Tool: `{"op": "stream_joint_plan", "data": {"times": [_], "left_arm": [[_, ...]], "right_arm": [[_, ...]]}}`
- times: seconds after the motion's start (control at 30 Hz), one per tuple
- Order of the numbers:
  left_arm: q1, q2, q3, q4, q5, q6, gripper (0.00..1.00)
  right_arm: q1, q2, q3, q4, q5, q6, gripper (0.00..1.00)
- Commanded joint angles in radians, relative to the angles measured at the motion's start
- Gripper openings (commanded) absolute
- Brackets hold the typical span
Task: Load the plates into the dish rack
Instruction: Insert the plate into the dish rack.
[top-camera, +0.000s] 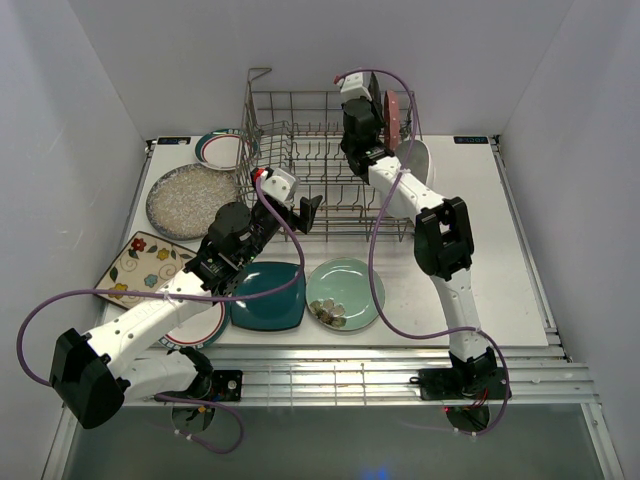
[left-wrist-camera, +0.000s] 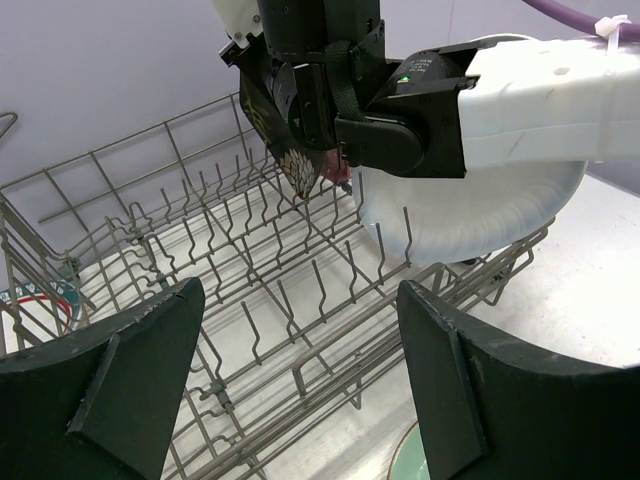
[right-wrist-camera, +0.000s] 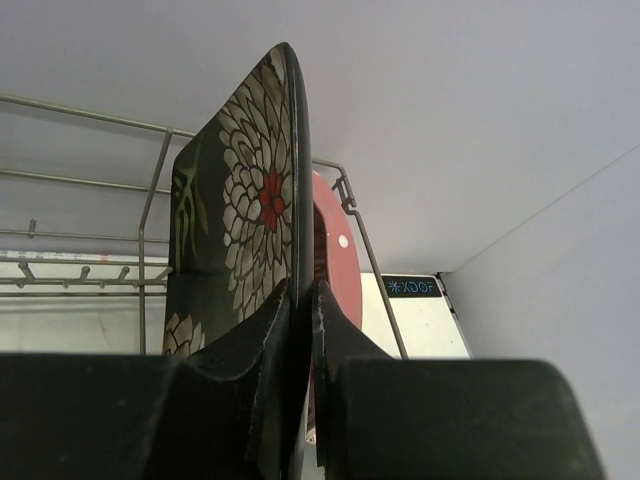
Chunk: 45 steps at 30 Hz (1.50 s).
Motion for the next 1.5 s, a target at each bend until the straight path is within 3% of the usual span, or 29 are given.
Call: {"op": "stream_joint_plan", "data": {"times": [0.0,0.47,1.47], "left_arm": [[0.003,-0.010,0.015,-0.006,0.013,-0.009,0.88],[0.003,-0.013,0.021,-0.015,0.020,-0.012,0.88],[0.003,0.003,0.026,-0.021,0.030,-0.014,0.88]], "right_arm": [[0.006,-0.044,0.093,0.023,-0.009,0.006,0.09],[0.011,-0.055,0.162,-0.177,-0.055,0.071,0.11],[0.002,0.043,0.159,-0.246,-0.097,0.115,0.15]]}}
